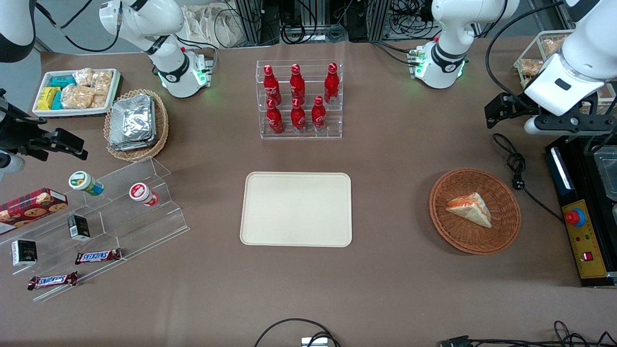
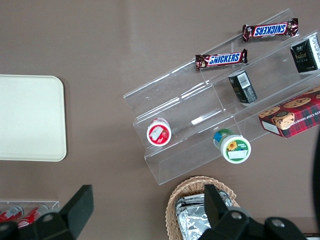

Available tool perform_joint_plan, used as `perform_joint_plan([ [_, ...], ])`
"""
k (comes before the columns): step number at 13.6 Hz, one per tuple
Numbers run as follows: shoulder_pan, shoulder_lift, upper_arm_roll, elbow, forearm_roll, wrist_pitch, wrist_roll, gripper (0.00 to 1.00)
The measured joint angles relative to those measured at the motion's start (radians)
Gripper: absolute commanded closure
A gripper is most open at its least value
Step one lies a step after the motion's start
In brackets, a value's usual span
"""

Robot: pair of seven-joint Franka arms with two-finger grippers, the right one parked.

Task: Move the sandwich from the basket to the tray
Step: 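Move the left gripper over the wicker basket above the sandwich, then lower the left gripper and close it on the wrapped sandwich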

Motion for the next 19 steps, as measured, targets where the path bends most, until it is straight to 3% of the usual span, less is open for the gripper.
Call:
perform_joint_plan([
  [9, 0.019, 0.038, 0.057, -0.062, 0.013, 0.170, -0.024, 0.00],
  [15, 0.020, 0.181, 0.131, -0.127, 0.013, 0.384, -0.546, 0.00],
  [19, 0.021, 0.238, 0.165, -0.317, 0.012, 0.670, -0.769, 0.00],
])
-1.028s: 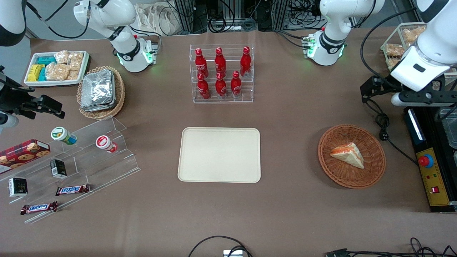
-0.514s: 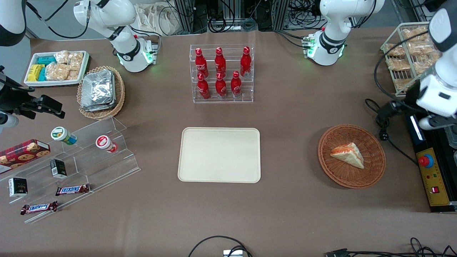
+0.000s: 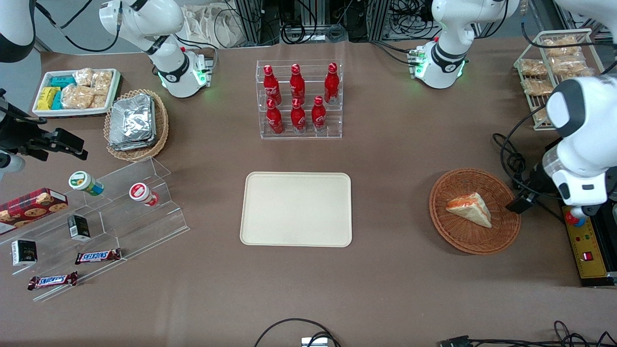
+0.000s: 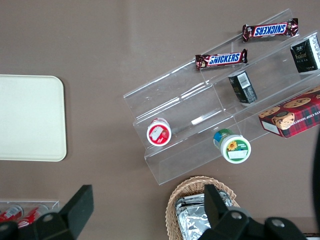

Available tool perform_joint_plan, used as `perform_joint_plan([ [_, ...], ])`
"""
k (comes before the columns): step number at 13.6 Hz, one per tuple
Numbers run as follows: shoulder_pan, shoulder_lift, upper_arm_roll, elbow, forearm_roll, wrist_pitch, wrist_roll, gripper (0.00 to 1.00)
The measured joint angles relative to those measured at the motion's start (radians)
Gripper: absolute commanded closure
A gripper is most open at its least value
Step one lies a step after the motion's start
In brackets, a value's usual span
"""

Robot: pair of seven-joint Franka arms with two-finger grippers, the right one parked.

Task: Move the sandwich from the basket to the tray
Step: 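Lower the left gripper and close it on the wrapped sandwich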

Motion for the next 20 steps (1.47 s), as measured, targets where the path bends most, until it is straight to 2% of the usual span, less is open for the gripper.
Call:
perform_joint_plan([
  [2, -0.005, 0.038, 0.000, -0.057, -0.001, 0.092, -0.060, 0.00],
  [6, -0.014, 0.146, 0.000, -0.067, -0.027, 0.193, -0.121, 0.00],
  [11, -0.026, 0.199, -0.001, -0.068, -0.085, 0.205, -0.137, 0.00],
  [12, -0.026, 0.206, -0.001, -0.069, -0.101, 0.205, -0.137, 0.05],
  [13, -0.026, 0.213, -0.001, -0.070, -0.110, 0.205, -0.137, 0.18],
  [16, -0.031, 0.229, -0.001, -0.070, -0.120, 0.205, -0.138, 0.85],
  [17, -0.033, 0.231, -0.001, -0.069, -0.120, 0.205, -0.137, 1.00],
  [20, -0.042, 0.226, -0.001, -0.062, -0.119, 0.204, -0.103, 1.00],
])
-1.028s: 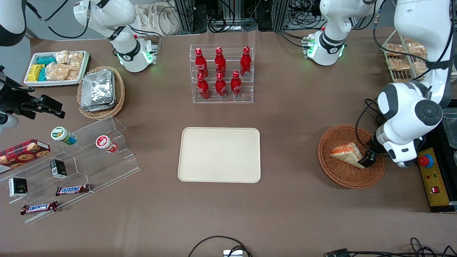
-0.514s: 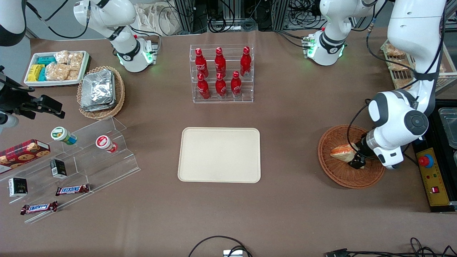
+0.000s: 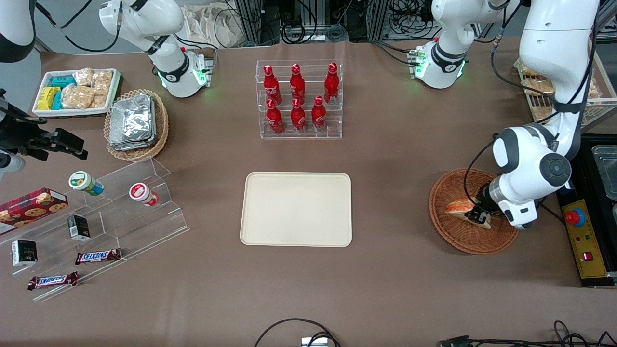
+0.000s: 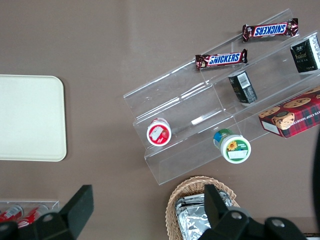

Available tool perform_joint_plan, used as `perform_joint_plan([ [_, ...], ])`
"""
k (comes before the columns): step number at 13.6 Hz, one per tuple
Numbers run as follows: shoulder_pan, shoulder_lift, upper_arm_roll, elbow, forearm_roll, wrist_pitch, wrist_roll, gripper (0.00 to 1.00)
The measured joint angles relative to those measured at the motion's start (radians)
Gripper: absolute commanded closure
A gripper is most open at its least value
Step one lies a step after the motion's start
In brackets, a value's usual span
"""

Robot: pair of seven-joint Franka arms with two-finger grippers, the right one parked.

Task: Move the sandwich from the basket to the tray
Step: 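Lower the left gripper and close it on the wrapped sandwich, then lift the sandwich out of the basket with the left gripper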

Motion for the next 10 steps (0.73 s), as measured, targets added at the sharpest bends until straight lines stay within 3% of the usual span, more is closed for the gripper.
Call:
perform_joint_plan([
  [5, -0.007, -0.076, -0.004, 0.067, 0.000, -0.168, 0.162, 1.00],
  [10, -0.043, -0.167, -0.022, 0.370, 0.018, -0.580, 0.529, 1.00],
])
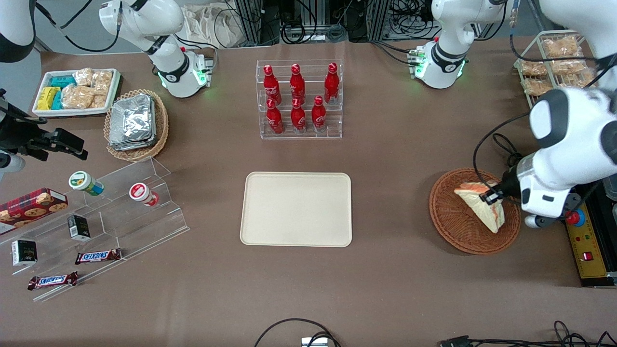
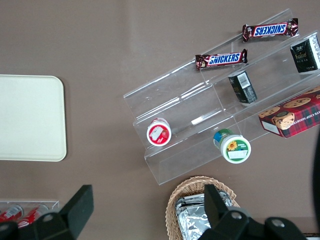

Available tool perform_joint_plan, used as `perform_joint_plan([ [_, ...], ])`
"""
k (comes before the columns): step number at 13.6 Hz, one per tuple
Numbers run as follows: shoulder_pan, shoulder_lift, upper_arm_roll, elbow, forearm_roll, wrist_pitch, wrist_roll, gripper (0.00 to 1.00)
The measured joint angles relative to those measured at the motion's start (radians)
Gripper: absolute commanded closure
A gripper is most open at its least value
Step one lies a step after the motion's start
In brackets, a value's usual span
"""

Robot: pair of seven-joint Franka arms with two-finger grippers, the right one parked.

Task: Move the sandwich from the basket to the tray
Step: 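Lift the sandwich out of the basket with the left gripper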

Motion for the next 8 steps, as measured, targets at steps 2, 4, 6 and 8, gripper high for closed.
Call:
perform_joint_plan([
  [2, -0.017, -0.005, -0.008, 0.145, 0.002, -0.128, 0.142, 1.00],
  [4, -0.028, -0.004, -0.051, 0.247, 0.017, -0.220, 0.210, 1.00],
  [6, -0.038, 0.005, -0.138, 0.318, 0.046, -0.275, 0.214, 1.00],
  [8, -0.063, 0.033, -0.229, 0.358, 0.115, -0.289, 0.174, 1.00],
])
